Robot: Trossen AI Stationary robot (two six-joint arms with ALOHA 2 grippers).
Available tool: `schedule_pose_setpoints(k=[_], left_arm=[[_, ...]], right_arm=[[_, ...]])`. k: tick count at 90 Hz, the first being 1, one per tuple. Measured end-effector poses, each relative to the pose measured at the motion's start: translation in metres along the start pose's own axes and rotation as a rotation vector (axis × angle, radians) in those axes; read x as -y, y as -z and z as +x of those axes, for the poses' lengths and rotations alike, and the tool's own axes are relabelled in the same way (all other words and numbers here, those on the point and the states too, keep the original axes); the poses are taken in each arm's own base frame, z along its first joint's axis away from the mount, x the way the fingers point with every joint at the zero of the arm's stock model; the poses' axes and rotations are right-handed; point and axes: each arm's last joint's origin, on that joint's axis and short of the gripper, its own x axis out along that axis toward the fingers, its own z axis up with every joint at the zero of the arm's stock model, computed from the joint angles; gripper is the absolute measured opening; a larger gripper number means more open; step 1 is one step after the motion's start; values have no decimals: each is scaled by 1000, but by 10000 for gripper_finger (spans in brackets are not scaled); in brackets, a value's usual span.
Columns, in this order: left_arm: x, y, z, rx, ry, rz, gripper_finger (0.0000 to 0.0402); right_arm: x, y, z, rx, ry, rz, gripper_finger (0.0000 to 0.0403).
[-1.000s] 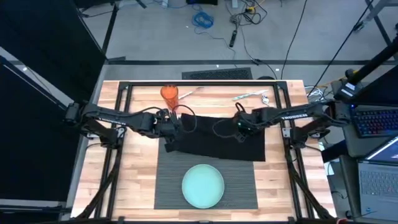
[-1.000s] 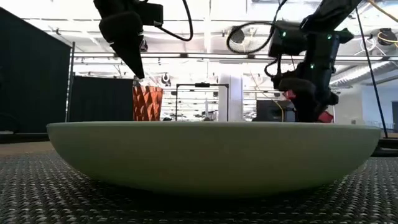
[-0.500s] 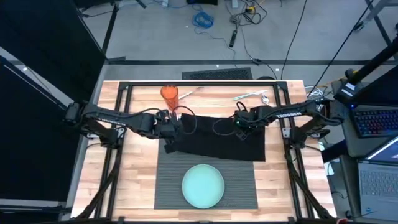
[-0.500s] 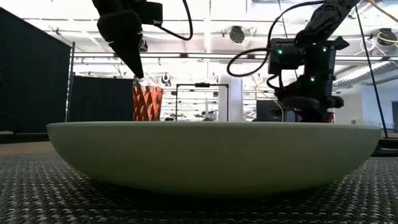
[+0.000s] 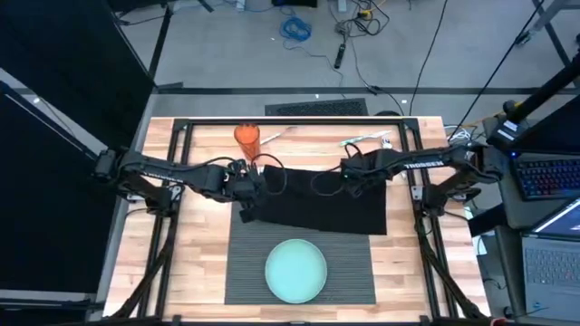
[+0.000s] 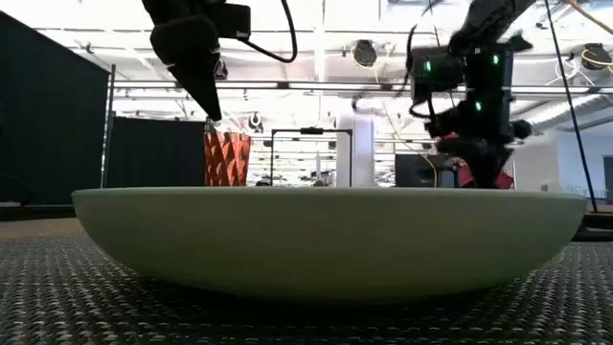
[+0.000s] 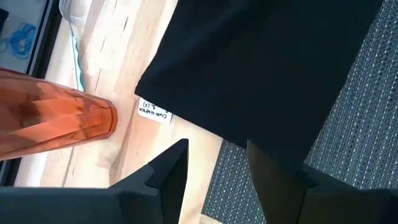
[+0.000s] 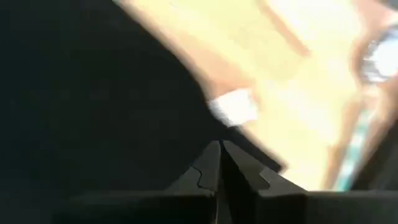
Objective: Set table place
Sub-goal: Fold the black napkin
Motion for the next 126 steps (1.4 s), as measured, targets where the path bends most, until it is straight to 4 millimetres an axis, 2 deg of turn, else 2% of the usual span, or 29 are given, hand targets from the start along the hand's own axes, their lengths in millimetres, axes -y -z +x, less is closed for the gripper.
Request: schedule_pose_setpoints(k=[10,16,36,47,57,64,80,96,113,126], left_arm=[[0,0,0,-2,-1,0,151],[0,0,0,-3,-1,1,151],[0,0,0,1,0,9,151],[0,0,0,-1,-6,24,151],[2,4,-1,-23,-7,27,151],[7,5,-3,-16,0,31,151],[14,2,-6,29,24,25,151],[14,2,-5,29,22,14,151],[15,0,-6,52,32,-12,151],[16,-3,-6,76,41,-24,151]], right_arm=[[-18,1,-22,80,-192,-52,6],[-27,3,-29,113,-282,-72,19],[-51,8,-30,113,-427,-107,101],[-62,21,-32,91,-435,-164,146],[-58,44,-31,-18,-307,-171,168],[-58,59,-32,-41,-254,-152,174],[-74,87,-31,-65,-333,-67,175],[-61,122,-35,-100,-171,80,167],[-53,156,-42,-123,-168,264,164],[-48,178,-36,-137,-136,385,164]])
